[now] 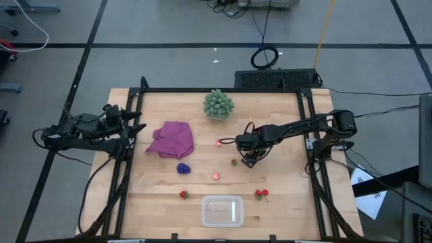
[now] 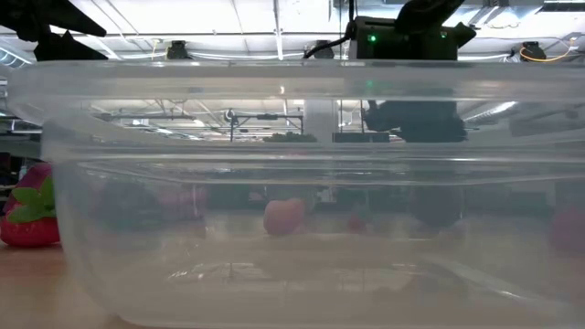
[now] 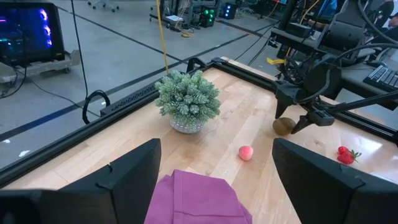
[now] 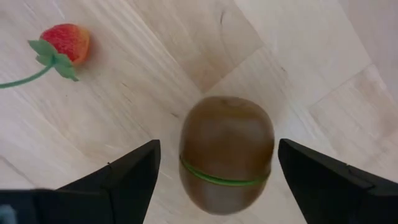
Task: Pick and placing Produce into tupperware
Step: Put the brown kiwi into the transparent container
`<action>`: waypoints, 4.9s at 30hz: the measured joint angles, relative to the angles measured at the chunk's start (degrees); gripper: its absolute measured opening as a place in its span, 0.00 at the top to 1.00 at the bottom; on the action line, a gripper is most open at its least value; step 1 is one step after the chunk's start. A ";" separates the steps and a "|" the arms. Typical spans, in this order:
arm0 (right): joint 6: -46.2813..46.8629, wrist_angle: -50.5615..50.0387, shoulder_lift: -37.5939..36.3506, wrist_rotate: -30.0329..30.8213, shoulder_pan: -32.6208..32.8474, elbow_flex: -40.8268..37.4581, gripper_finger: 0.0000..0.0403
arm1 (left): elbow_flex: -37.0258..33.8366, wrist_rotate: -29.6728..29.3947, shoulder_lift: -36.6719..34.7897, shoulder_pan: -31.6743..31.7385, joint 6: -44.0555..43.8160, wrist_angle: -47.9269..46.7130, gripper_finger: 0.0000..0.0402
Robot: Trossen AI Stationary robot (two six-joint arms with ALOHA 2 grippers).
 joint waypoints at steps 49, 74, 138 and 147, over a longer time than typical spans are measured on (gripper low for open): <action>1.51 -0.46 0.00 -1.05 0.81 -0.02 0.21 | 0.00 0.07 0.00 -0.01 0.00 -0.07 0.22; 1.33 7.22 -0.07 -1.73 0.87 -5.31 0.21 | 0.00 2.47 0.00 0.00 -0.01 0.36 0.22; 1.73 42.80 -17.22 1.75 17.42 -5.27 0.38 | 0.00 1.51 0.00 0.01 -0.72 0.44 0.22; 0.94 43.30 -17.22 1.81 16.92 -5.27 0.38 | 0.00 0.90 0.00 0.00 -0.71 0.44 0.22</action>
